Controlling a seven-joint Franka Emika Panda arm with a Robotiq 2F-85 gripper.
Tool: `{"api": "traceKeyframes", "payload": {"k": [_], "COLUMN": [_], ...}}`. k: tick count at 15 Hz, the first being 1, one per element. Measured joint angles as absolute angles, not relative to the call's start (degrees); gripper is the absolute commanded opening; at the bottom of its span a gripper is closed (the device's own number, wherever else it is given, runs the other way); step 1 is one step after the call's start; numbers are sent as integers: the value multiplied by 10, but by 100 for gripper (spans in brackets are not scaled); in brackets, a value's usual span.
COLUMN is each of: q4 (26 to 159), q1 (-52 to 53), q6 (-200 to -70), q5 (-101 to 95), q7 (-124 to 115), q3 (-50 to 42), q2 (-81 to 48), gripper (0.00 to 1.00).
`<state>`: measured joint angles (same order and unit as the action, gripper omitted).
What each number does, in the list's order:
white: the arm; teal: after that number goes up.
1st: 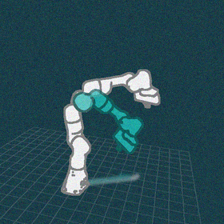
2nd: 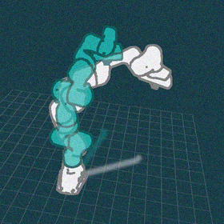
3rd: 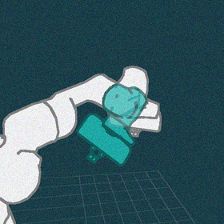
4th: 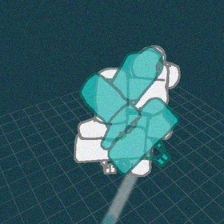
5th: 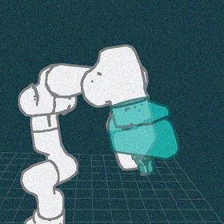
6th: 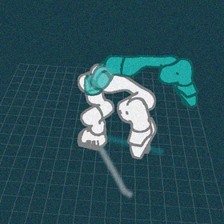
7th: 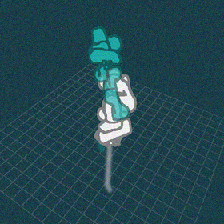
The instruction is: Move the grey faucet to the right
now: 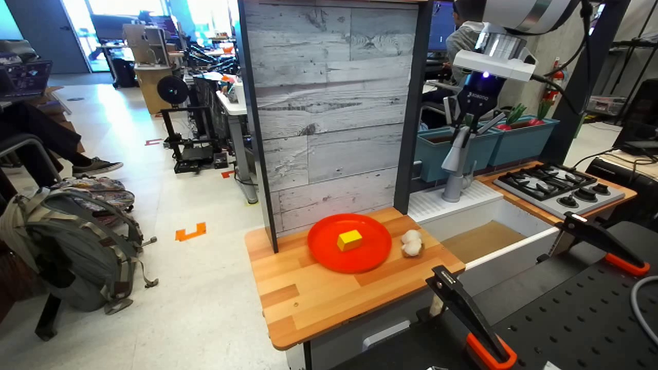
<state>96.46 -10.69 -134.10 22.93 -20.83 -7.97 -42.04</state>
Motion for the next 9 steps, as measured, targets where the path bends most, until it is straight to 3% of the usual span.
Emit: {"api": "traceKeyframes", "payload": {"k": [9], "q4": [954], "q1": [-110], "q6": [-1287], "q5": [135], "q7": [-93], "q3": [-87], "q2": [-420], "gripper": [6]}}
